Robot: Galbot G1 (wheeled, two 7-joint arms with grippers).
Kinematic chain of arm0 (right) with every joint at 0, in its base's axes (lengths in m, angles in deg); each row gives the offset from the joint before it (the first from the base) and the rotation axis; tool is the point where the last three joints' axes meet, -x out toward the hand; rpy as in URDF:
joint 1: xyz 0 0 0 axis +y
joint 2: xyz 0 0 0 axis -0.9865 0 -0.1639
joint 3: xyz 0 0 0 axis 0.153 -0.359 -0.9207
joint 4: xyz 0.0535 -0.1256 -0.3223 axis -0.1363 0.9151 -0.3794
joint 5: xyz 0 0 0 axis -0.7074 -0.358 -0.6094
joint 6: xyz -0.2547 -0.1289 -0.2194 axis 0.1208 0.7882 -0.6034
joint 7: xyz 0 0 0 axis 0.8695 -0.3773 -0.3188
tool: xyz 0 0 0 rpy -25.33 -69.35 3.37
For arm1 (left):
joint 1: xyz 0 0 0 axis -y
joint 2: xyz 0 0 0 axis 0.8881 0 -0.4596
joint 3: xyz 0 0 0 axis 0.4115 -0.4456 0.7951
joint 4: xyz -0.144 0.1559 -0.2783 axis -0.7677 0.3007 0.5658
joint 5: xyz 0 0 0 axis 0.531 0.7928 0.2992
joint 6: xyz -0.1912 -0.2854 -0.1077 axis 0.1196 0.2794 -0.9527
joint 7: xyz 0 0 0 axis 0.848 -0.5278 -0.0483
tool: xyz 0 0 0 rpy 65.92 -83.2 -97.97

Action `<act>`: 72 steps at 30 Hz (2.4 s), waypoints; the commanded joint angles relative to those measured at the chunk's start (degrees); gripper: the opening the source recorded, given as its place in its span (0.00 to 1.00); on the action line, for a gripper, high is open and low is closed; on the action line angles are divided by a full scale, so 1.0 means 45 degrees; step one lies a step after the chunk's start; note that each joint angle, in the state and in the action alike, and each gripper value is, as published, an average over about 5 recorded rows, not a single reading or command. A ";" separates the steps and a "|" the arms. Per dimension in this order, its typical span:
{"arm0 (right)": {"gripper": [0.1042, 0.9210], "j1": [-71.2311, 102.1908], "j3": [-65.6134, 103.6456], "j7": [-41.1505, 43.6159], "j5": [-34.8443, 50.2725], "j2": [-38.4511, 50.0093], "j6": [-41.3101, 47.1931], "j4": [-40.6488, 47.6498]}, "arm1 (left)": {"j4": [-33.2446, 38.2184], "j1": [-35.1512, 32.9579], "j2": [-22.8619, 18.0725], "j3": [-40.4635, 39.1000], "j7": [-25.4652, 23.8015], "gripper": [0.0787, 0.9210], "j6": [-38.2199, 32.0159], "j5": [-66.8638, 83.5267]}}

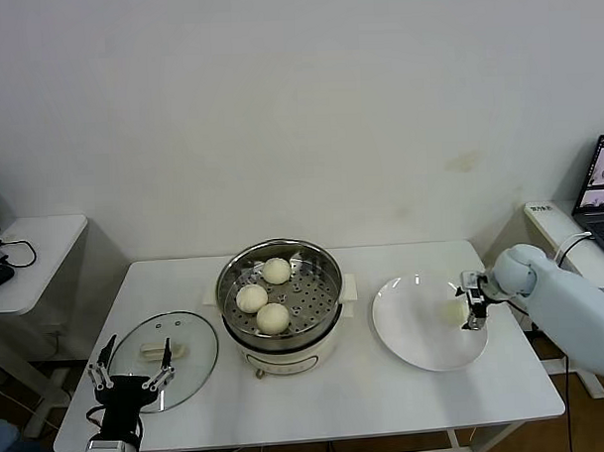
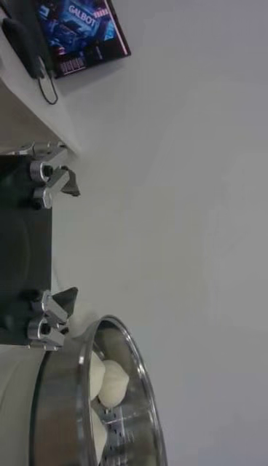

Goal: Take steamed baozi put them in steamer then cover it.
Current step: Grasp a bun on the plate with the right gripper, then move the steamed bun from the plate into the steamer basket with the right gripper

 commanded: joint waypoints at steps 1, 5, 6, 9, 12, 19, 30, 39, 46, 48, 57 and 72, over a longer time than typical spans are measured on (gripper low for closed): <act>0.86 0.0217 0.0387 -0.0364 -0.0602 -0.0714 -0.0082 0.1028 | -0.0005 -0.0014 -0.0023 -0.0008 -0.0004 0.88 -0.0017 -0.0030; 0.83 0.0197 0.0431 -0.0348 -0.0639 -0.0757 -0.0006 0.1084 | -0.0003 -0.0035 -0.0025 0.0016 -0.0004 0.88 -0.0029 -0.0027; 0.82 0.0191 0.0423 -0.0301 -0.0622 -0.0743 0.0018 0.1064 | 0.0007 -0.0043 -0.0026 0.0024 -0.0004 0.88 -0.0032 -0.0026; 0.78 0.0151 0.0397 -0.0146 -0.0528 -0.0686 0.0114 0.0956 | 0.0054 -0.0067 -0.0030 0.0033 -0.0005 0.88 -0.0036 -0.0024; 0.73 0.0083 0.0367 0.0032 -0.0393 -0.0609 0.0219 0.0810 | 0.0103 -0.0072 -0.0041 0.0017 -0.0004 0.88 -0.0032 -0.0030; 0.61 -0.0398 0.0211 0.0865 0.0389 -0.0010 0.0650 -0.0198 | 0.0205 -0.0134 -0.0040 -0.0019 -0.0001 0.88 -0.0033 -0.0061; 0.59 -0.3971 -0.1957 0.1107 0.3392 0.1506 0.1848 -0.2790 | 0.0284 -0.0159 -0.0055 -0.0025 0.0003 0.88 -0.0063 -0.0066; 0.60 -0.8567 -0.5146 0.0018 0.6844 0.0557 0.3711 -0.4910 | 0.0235 0.0032 -0.0135 -0.0218 0.0018 0.88 -0.0066 -0.0081; 0.60 -1.0748 -0.7092 -0.1188 0.9759 -0.1321 0.5032 -0.5794 | 0.0136 0.0220 -0.0152 -0.0324 0.0021 0.88 -0.0061 -0.0079; 0.61 -1.0802 -0.7271 -0.1597 1.0385 -0.1850 0.5341 -0.5821 | 0.0087 0.0273 -0.0163 -0.0352 0.0022 0.88 -0.0059 -0.0081; 0.61 -0.9729 -0.7703 -0.2842 1.1584 -0.3574 0.6195 -0.5310 | -0.0114 0.0439 -0.0140 -0.0231 0.0020 0.88 -0.0058 -0.0033; 0.61 -0.7296 -0.7976 -0.3229 1.0742 -0.4696 0.6741 -0.4120 | -0.0394 0.0620 -0.0054 -0.0130 0.0014 0.88 -0.0043 0.0013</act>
